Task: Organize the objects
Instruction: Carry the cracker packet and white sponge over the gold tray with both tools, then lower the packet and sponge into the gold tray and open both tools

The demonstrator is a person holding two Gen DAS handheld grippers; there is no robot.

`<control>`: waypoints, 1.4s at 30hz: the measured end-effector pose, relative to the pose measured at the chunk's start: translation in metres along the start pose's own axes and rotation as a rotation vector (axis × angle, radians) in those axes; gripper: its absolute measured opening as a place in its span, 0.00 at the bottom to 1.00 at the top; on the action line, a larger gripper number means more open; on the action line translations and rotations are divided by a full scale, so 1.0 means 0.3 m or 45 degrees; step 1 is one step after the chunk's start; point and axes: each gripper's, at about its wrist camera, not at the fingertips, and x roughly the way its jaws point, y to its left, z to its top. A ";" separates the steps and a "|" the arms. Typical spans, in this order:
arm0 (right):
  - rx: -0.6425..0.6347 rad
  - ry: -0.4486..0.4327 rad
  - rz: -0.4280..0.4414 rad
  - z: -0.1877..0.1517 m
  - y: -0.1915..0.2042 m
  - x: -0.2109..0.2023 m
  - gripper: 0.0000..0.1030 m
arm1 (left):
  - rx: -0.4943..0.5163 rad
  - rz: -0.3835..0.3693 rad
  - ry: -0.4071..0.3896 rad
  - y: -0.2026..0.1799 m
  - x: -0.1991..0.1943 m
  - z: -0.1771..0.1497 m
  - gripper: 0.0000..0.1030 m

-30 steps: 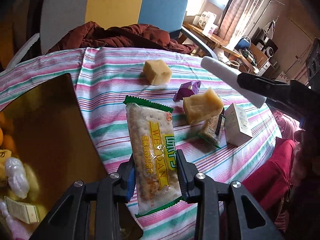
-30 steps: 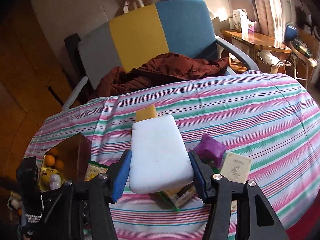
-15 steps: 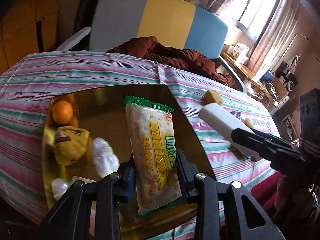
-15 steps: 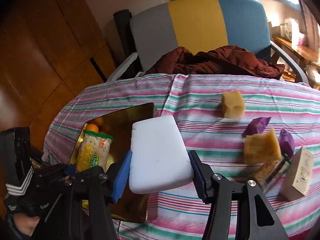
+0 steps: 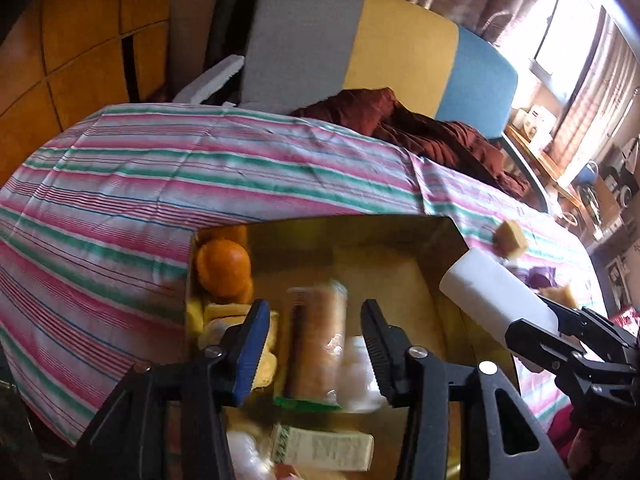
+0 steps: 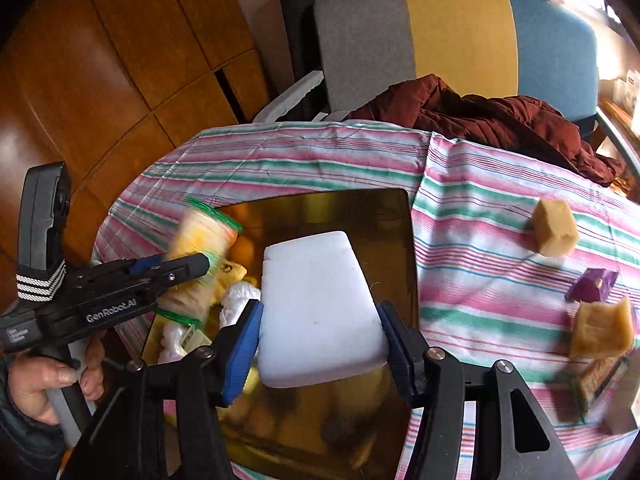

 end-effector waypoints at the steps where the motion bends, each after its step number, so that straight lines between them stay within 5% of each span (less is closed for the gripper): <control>1: -0.004 -0.011 -0.009 0.014 0.011 0.012 0.60 | -0.018 0.012 -0.010 0.011 -0.005 0.002 0.47; 6: -0.007 -0.044 -0.028 0.035 0.048 0.041 0.79 | -0.063 0.012 -0.038 0.042 -0.047 -0.038 0.47; 18: -0.058 -0.038 -0.075 -0.075 0.070 0.010 0.99 | -0.017 0.092 -0.167 -0.026 -0.190 -0.185 0.47; 30: -0.131 -0.145 -0.169 -0.157 0.110 -0.086 1.00 | 0.148 0.225 -0.313 -0.144 -0.304 -0.268 0.48; 42: -0.095 -0.206 -0.212 -0.181 0.054 -0.170 1.00 | 0.294 0.251 -0.351 -0.263 -0.339 -0.310 0.48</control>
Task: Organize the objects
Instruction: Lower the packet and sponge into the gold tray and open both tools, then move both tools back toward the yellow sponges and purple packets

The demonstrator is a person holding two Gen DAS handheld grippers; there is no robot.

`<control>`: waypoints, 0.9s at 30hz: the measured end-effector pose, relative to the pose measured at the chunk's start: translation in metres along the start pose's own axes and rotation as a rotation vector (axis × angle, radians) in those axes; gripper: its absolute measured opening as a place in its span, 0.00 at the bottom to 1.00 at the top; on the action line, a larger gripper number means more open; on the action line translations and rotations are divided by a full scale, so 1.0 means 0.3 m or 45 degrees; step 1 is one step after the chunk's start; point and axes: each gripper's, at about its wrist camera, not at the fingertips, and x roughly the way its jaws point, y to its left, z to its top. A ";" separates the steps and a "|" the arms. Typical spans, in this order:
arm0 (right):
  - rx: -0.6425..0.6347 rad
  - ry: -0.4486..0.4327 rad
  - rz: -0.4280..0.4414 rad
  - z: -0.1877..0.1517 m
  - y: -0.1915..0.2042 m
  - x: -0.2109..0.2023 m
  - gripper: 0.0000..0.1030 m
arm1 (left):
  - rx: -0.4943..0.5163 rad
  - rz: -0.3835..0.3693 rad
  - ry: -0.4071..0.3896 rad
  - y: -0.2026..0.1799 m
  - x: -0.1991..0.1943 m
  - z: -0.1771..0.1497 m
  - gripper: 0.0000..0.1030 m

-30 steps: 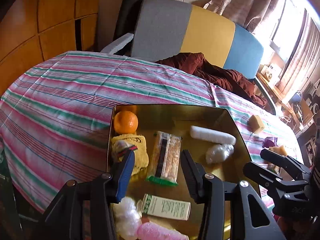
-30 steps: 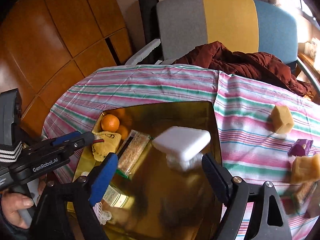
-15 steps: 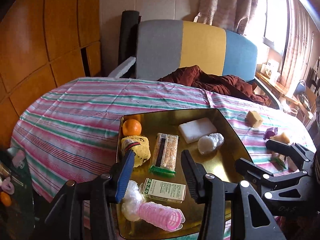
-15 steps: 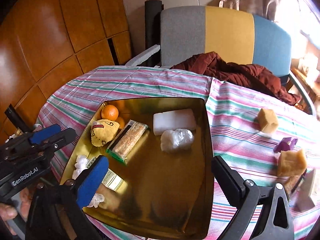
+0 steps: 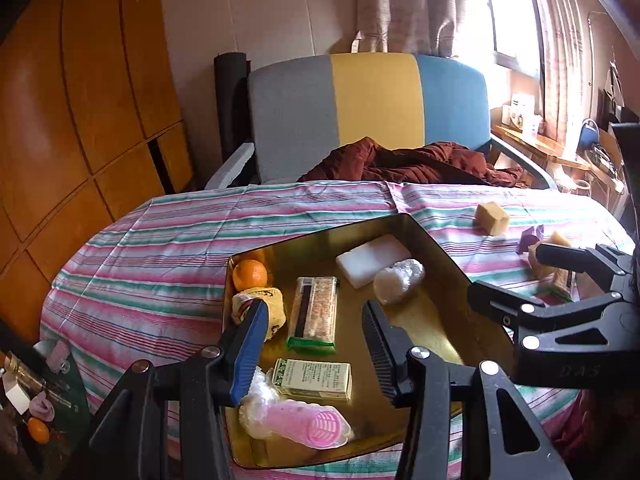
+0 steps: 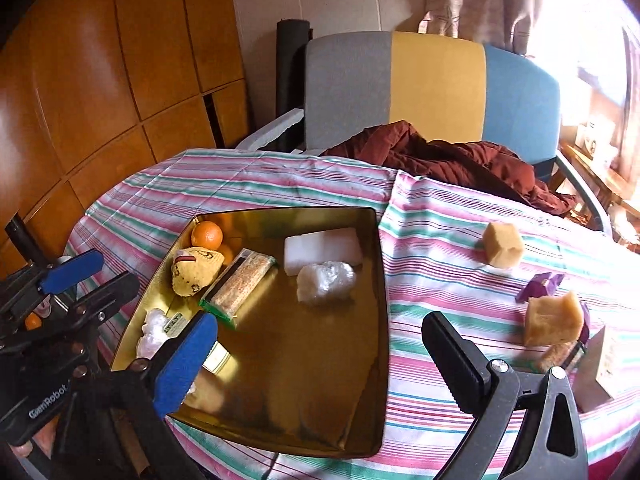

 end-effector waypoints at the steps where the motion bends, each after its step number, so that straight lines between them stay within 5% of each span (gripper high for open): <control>1: 0.007 -0.004 -0.005 -0.001 -0.011 -0.004 1.00 | 0.012 -0.005 -0.002 -0.011 -0.004 0.001 0.48; 16: 0.138 -0.007 -0.105 -0.024 -0.205 -0.027 1.00 | 0.158 -0.067 0.031 -0.144 0.010 0.010 0.48; 27: 0.284 0.029 -0.338 -0.034 -0.548 -0.062 1.00 | 0.203 -0.277 0.151 -0.246 0.070 0.039 0.49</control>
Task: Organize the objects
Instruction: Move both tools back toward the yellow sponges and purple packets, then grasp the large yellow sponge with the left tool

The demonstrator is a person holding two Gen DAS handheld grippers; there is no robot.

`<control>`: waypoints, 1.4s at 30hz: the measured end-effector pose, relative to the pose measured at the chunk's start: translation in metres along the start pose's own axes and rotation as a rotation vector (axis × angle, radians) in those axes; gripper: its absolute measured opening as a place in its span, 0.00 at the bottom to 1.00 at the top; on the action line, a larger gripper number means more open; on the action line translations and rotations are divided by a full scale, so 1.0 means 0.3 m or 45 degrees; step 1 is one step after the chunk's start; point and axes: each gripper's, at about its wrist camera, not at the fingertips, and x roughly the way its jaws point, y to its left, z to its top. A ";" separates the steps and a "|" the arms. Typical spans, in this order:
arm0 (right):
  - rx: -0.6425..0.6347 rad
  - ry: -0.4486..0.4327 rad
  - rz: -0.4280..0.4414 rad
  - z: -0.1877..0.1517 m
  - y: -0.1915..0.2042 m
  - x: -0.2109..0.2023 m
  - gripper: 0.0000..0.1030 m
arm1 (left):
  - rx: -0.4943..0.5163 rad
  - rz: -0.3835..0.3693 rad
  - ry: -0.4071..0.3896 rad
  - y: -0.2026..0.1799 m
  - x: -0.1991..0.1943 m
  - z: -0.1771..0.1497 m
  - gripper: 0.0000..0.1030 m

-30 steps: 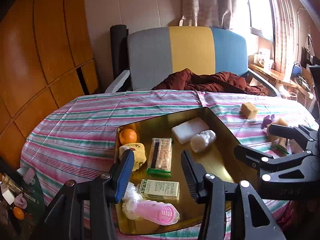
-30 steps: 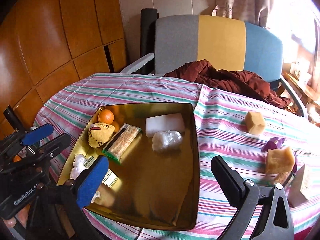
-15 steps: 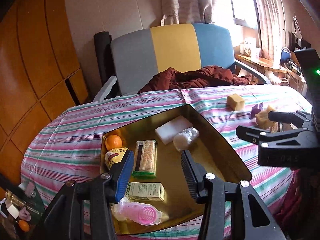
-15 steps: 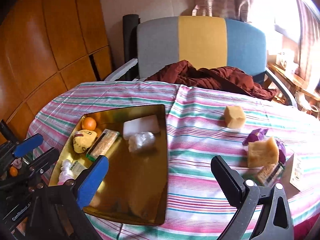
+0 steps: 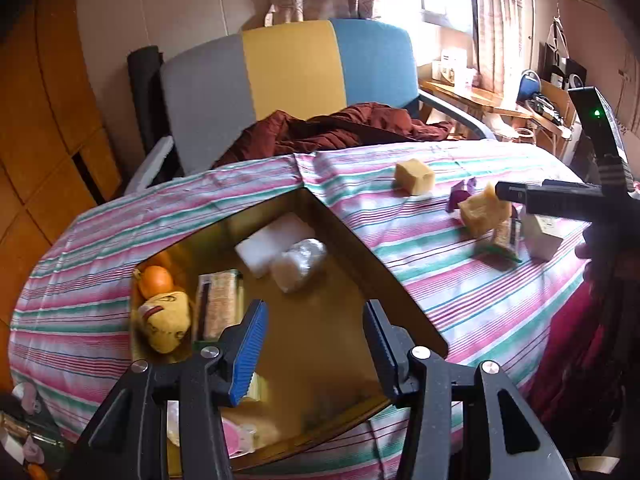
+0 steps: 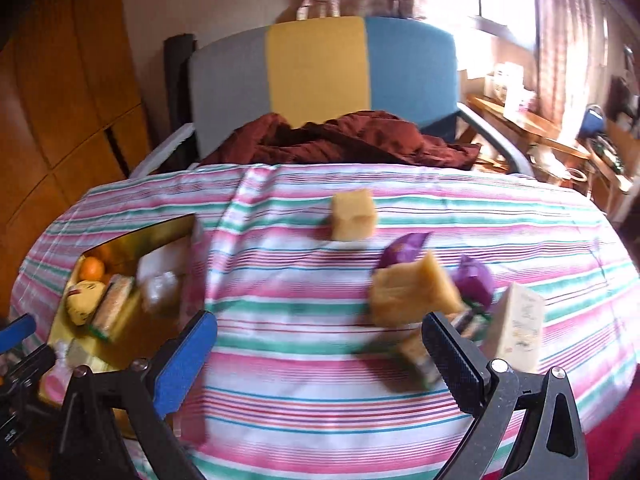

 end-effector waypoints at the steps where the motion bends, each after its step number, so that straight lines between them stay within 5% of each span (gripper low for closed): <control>1: 0.015 -0.004 -0.025 0.010 -0.035 0.000 1.00 | 0.003 -0.015 0.005 -0.011 0.006 0.012 0.49; 11: 0.183 -0.054 -0.222 0.116 -0.380 0.047 1.00 | -0.022 -0.122 0.068 -0.105 0.107 0.184 0.55; 17: 0.412 0.001 -0.188 0.084 -0.538 0.108 1.00 | -0.089 -0.206 0.177 -0.167 0.260 0.290 0.59; 28: 0.419 0.041 -0.090 0.070 -0.516 0.133 1.00 | -0.210 -0.277 0.319 -0.268 0.554 0.466 0.78; 42: 0.404 0.083 -0.023 0.067 -0.502 0.154 1.00 | -0.300 -0.257 0.426 -0.404 0.883 0.590 0.84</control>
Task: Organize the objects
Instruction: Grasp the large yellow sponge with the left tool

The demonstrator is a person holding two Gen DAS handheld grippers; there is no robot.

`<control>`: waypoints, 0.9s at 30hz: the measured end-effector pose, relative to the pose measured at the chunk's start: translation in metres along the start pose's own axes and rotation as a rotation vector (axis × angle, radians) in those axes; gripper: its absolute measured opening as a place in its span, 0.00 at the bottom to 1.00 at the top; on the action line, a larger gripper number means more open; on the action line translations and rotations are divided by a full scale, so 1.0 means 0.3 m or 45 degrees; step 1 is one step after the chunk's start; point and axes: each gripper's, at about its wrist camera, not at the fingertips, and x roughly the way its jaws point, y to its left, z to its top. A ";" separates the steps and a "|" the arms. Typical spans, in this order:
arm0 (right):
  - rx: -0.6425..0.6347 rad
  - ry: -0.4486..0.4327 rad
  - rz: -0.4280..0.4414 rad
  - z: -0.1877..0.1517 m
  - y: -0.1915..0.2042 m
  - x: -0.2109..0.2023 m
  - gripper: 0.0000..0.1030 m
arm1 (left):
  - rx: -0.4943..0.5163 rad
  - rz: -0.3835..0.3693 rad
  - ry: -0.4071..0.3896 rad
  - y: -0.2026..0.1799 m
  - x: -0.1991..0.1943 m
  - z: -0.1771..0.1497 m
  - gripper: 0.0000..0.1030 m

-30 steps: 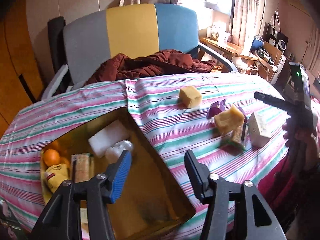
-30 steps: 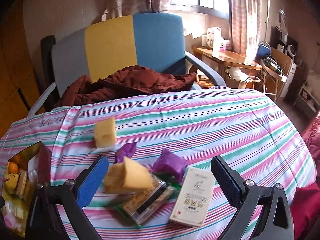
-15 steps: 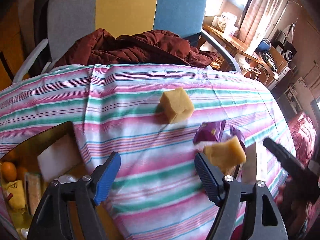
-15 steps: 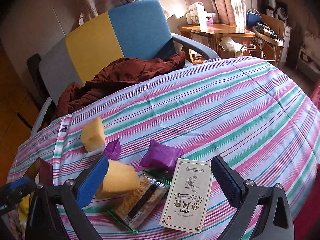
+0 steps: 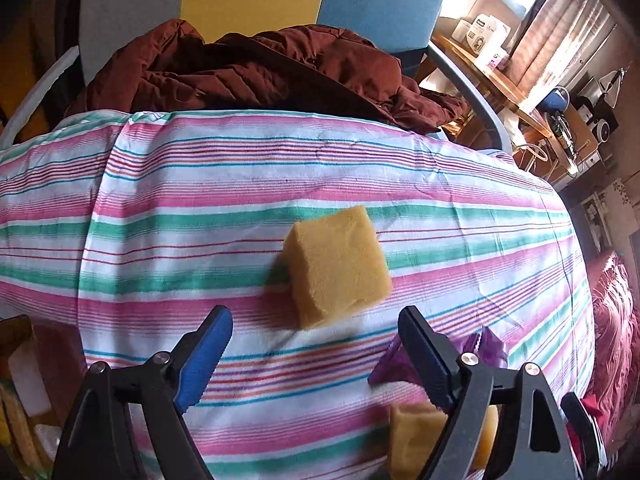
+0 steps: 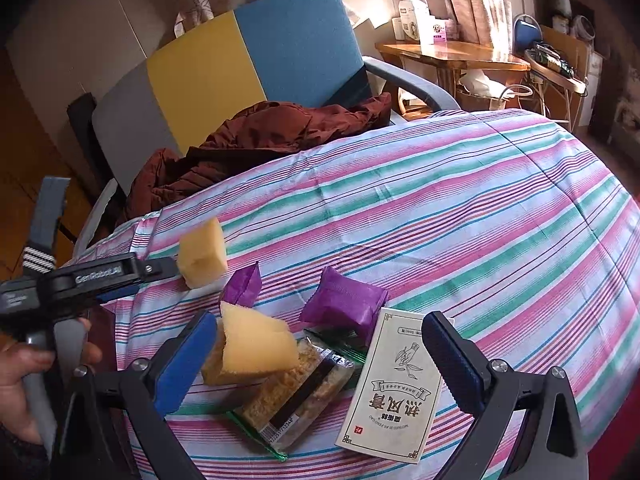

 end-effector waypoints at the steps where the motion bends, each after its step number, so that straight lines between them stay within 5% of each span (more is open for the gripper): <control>1: 0.006 0.002 0.003 0.000 -0.003 0.001 1.00 | 0.001 0.002 0.003 -0.008 0.009 0.010 0.85; 8: 0.017 0.015 0.006 0.001 -0.006 0.007 1.00 | -0.041 0.001 0.040 -0.029 0.114 0.062 0.85; 13: 0.023 0.015 0.002 0.000 -0.011 0.008 1.00 | 0.010 -0.045 0.057 -0.003 0.134 0.046 0.54; 27: -0.057 0.016 -0.023 -0.009 0.029 0.017 1.00 | 0.117 -0.056 -0.027 0.092 -0.120 -0.152 0.51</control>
